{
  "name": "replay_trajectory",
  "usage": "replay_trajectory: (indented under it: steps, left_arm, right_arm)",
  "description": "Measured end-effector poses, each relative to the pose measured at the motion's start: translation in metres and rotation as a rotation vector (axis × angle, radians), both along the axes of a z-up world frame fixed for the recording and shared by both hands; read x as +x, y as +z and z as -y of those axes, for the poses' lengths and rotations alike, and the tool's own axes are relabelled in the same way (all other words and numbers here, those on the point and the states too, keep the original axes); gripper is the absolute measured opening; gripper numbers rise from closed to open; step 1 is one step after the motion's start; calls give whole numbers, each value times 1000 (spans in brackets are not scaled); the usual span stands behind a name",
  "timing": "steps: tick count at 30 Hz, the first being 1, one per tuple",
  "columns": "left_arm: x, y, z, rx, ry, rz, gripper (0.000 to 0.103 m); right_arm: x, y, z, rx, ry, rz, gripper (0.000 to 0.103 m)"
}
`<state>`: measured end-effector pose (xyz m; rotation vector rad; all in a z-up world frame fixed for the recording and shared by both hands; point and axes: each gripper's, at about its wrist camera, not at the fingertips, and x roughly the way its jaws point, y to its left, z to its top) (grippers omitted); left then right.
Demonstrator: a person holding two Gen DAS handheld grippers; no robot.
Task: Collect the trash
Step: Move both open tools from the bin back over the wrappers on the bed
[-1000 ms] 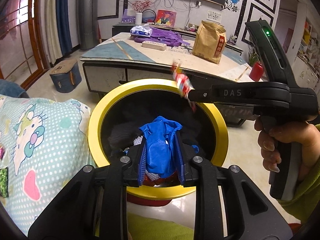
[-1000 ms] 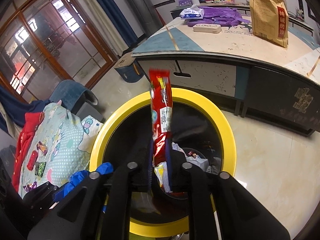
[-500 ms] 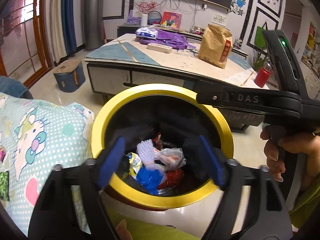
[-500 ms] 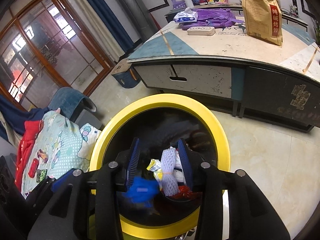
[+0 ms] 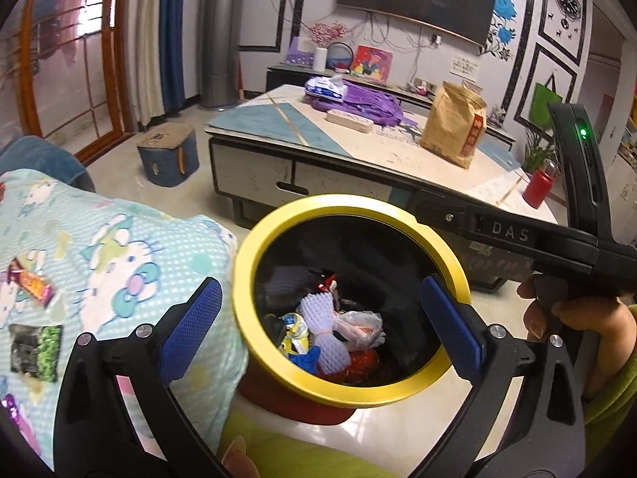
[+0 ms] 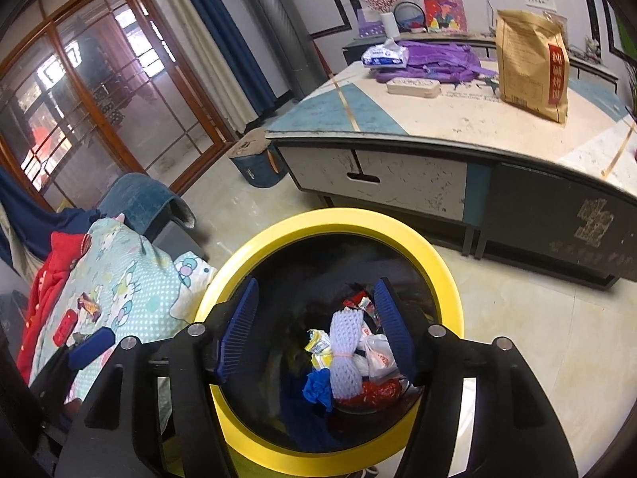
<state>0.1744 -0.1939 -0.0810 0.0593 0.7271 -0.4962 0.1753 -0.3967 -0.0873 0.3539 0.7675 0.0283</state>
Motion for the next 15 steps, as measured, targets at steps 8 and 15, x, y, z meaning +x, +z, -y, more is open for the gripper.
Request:
replay_trajectory:
  steps: [8,15]
  left_arm:
    - [-10,19,-28,-19,82,36,92]
    - [-18,37,-59,-38,166,90,92]
  right_arm:
    - [-7,22,-30,-63,62,73,65]
    - [-16,37,-60,-95,127,124,74]
